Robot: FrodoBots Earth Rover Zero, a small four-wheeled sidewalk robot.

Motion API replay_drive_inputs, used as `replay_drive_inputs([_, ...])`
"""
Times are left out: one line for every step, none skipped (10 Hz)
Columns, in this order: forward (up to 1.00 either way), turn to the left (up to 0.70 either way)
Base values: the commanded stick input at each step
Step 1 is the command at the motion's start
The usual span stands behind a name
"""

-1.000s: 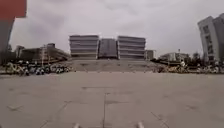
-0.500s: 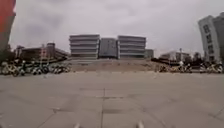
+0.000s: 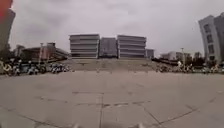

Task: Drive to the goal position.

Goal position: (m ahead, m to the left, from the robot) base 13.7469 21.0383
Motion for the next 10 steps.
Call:
replay_drive_inputs([0.85, 0.0])
replay_drive_inputs([0.85, 0.0])
replay_drive_inputs([0.85, 0.0])
replay_drive_inputs([0.85, 0.0])
replay_drive_inputs([0.85, 0.0])
replay_drive_inputs([0.85, 0.0])
replay_drive_inputs([0.85, 0.0])
replay_drive_inputs([0.85, 0.0])
replay_drive_inputs([0.85, 0.0])
replay_drive_inputs([0.85, 0.0])
